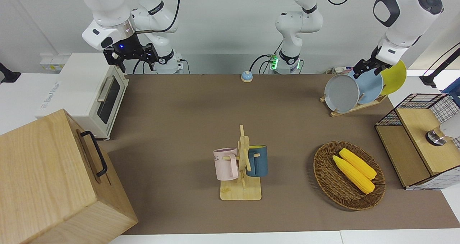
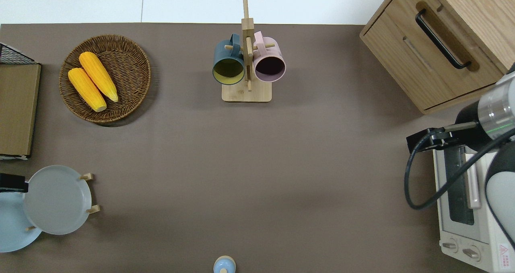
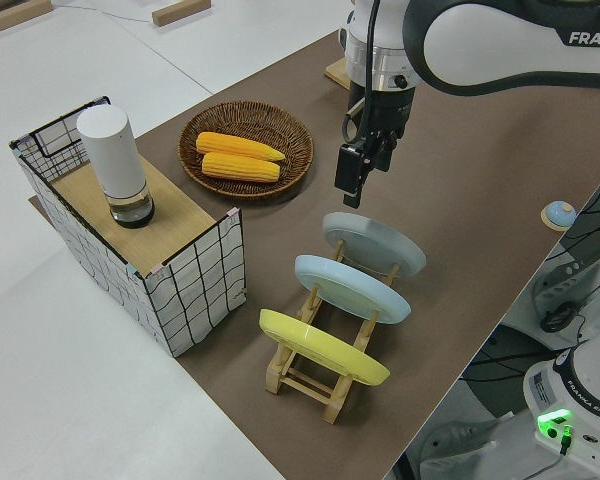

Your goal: Pick gray plate from low plate rack and place it on table with left arm

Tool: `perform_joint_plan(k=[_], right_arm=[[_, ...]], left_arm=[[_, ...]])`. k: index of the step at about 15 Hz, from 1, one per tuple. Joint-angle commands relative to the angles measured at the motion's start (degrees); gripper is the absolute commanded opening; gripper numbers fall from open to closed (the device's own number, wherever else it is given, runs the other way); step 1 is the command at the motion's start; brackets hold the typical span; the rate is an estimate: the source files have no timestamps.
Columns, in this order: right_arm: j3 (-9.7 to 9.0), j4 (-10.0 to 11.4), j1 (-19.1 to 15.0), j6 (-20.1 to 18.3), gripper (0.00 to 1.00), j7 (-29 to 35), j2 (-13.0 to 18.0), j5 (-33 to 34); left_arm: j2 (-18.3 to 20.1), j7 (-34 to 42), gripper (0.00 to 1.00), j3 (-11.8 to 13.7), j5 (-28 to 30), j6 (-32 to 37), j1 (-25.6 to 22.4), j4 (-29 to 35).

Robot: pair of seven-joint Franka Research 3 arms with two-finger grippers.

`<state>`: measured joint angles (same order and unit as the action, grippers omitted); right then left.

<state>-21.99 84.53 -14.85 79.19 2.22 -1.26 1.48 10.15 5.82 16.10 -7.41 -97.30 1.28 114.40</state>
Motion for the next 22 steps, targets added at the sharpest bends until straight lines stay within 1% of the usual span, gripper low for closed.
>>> perform_joint_plan(k=[1, 5, 11, 12, 14, 15, 20, 22], right_arm=[[-1.12, -0.41, -1.32, -0.70, 0.983, 0.68, 0.12, 0.28], [-1.21, -0.41, -1.32, -0.62, 0.983, 0.68, 0.12, 0.28], [-1.13, -0.41, -1.32, -0.62, 0.983, 0.68, 0.12, 0.28], [-1.21, -0.41, -1.32, -0.70, 0.983, 0.68, 0.12, 0.28], [-1.13, -0.41, -1.32, -0.62, 0.983, 0.68, 0.12, 0.28], [-1.13, -0.33, -1.32, -0.62, 0.983, 0.68, 0.12, 0.28], [-1.21, -0.41, -1.32, -0.70, 0.983, 0.68, 0.12, 0.28], [-1.21, -0.41, -1.32, -0.62, 0.983, 0.68, 0.12, 0.28]], left_arm=[[2.59, 0.42, 1.00, 1.21, -0.23, -5.88, 0.39, 7.23], [2.51, 0.33, 1.00, 2.27, 0.03, -9.49, 0.39, 10.92], [2.51, 0.51, 0.98, 3.76, 0.20, -10.90, 0.74, 13.82], [2.42, 0.51, 0.83, 3.85, 0.99, -10.90, 0.83, 13.92], [1.98, 0.59, 0.18, 3.94, 2.58, -10.81, 0.74, 14.44], [1.80, 0.59, 0.00, 3.94, 2.67, -10.81, 0.83, 14.70], [1.80, 0.51, 0.00, 3.94, 2.67, -10.81, 0.83, 14.71], [1.98, 0.51, 0.00, 3.94, 2.67, -9.85, 0.92, 14.27]])
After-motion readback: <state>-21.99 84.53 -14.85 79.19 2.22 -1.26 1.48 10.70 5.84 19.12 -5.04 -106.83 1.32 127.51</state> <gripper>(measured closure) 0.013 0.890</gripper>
